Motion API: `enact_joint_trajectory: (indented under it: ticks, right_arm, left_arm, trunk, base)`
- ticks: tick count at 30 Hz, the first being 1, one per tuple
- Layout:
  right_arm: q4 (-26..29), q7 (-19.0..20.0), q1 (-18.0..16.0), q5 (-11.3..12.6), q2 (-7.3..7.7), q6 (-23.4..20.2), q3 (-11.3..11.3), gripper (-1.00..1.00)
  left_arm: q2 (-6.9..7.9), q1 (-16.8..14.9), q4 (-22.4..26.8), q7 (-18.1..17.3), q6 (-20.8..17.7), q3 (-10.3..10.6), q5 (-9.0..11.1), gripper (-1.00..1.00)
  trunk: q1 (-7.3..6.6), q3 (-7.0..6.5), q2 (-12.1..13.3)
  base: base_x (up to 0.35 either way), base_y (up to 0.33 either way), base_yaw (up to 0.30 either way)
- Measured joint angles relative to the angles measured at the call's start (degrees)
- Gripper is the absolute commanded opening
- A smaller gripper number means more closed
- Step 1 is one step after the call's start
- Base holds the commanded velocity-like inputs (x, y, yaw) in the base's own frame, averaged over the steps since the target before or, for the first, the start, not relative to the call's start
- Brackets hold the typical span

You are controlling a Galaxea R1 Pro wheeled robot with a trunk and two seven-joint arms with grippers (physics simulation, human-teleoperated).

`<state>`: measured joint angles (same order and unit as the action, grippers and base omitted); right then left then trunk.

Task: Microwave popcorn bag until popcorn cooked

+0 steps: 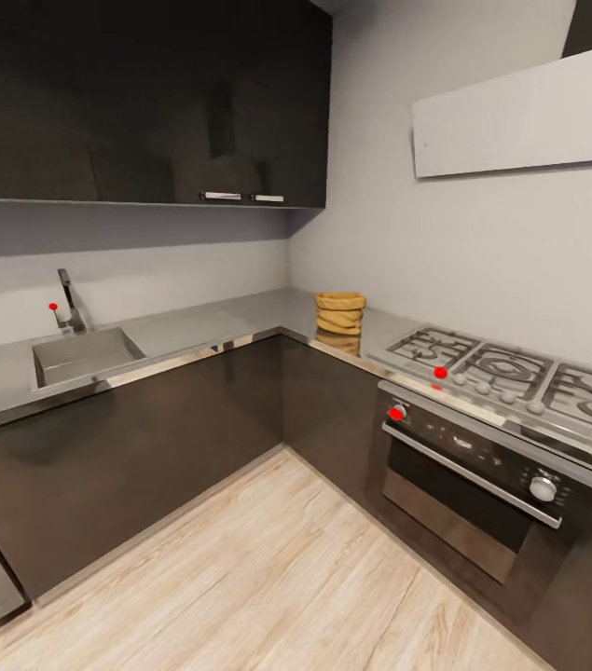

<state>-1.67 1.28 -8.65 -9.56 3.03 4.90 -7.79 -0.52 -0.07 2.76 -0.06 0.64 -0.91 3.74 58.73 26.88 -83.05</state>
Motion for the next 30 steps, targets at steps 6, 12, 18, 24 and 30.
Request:
enact_joint_trajectory:
  ticks: [6,12,18,24,30]
  right_arm:
    - [0.00,0.14,0.02,-0.09,-0.06,0.09,0.10,1.00]
    - [0.00,0.18,0.01,-0.11,-0.15,0.12,0.11,1.00]
    - [0.00,0.17,0.01,-0.11,-0.16,0.12,0.11,1.00]
    - [0.00,0.17,0.02,-0.11,-0.25,0.12,0.11,1.00]
    - [0.00,0.10,0.02,-0.11,-0.41,0.12,0.11,1.00]
  left_arm:
    - [0.05,-0.01,-0.01,0.00,0.00,0.05,0.00,1.00]
    - [0.09,-0.01,-0.06,-0.02,0.00,0.08,-0.07,1.00]
    - [0.09,-0.01,-0.06,-0.02,0.00,0.08,-0.07,1.00]
    - [0.09,0.00,-0.06,-0.02,0.00,0.08,-0.06,1.00]
    - [0.09,0.00,-0.06,-0.02,0.00,0.08,-0.08,1.00]
  trunk:
    - [-0.01,0.00,0.00]
    - [-0.03,0.00,-0.01]
    - [-0.03,0.00,-0.01]
    - [-0.03,0.00,-0.01]
    - [-0.03,0.00,-0.01]
  base:
    - [0.072,0.000,0.000]
    - [0.271,0.000,0.000]
    - [0.291,0.000,0.000]
    - [0.311,0.043,0.000]
    - [0.313,0.077,0.000]
